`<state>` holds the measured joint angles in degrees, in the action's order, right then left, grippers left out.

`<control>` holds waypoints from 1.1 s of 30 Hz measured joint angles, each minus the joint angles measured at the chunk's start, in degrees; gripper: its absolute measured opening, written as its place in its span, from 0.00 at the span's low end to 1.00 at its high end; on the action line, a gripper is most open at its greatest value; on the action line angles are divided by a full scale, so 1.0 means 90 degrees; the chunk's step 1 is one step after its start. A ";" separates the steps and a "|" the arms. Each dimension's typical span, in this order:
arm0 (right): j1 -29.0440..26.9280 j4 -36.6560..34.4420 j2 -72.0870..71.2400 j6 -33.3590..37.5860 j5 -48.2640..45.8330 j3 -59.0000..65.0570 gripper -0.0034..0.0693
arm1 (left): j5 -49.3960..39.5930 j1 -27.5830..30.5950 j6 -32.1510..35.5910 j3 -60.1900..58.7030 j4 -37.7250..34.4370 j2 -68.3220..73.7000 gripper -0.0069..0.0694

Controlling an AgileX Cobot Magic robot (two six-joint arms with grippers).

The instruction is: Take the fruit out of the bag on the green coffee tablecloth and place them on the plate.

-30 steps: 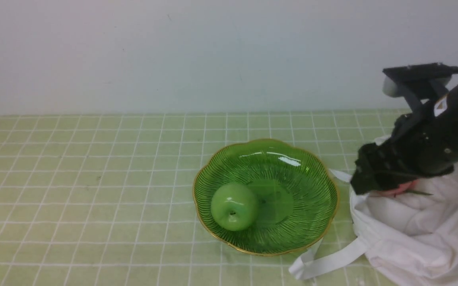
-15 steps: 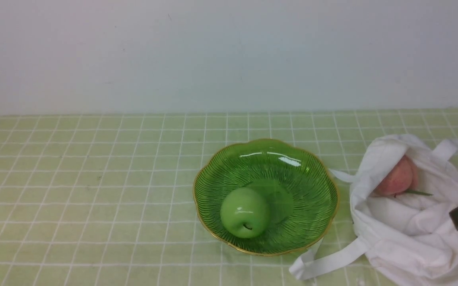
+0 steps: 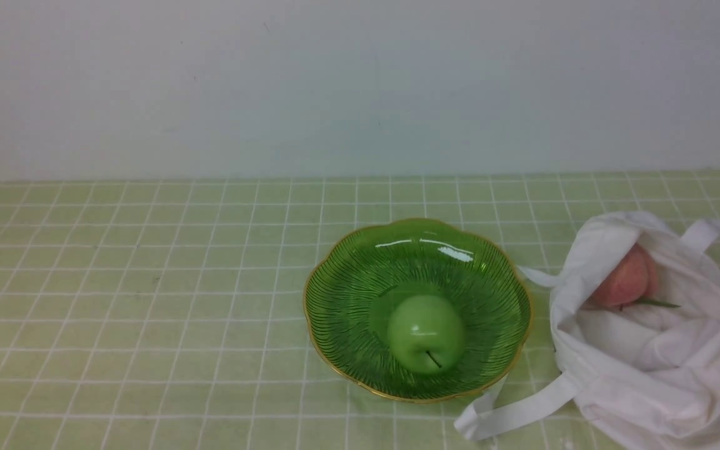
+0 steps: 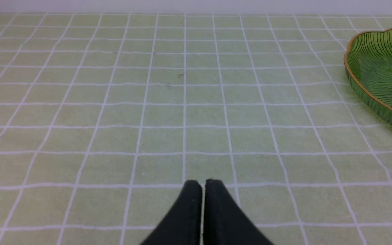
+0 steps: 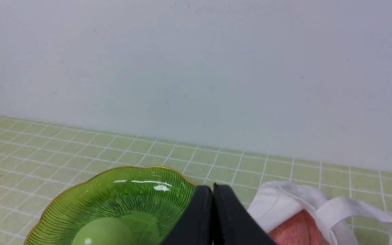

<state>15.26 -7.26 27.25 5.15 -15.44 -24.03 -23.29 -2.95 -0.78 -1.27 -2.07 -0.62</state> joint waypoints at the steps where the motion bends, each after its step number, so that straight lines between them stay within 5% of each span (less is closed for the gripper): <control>1: 0.0000 0.0000 -0.0009 0.0000 -0.0008 0.0000 0.03 | 0.0000 0.0000 0.0000 0.0000 0.0000 0.0000 0.08; 18: -0.0045 0.0084 -0.0251 -0.0147 -0.0266 0.0327 0.03 | 0.0000 0.0000 0.0000 0.0000 0.0000 0.0000 0.08; 33: -0.1767 0.0619 -0.3017 -0.0700 -0.0142 0.2821 0.03 | 0.0000 0.0000 0.0000 0.0000 0.0000 0.0000 0.08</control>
<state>-0.64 -1.69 0.10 -1.15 -16.71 1.35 -23.29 -2.95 -0.78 -1.27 -2.07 -0.62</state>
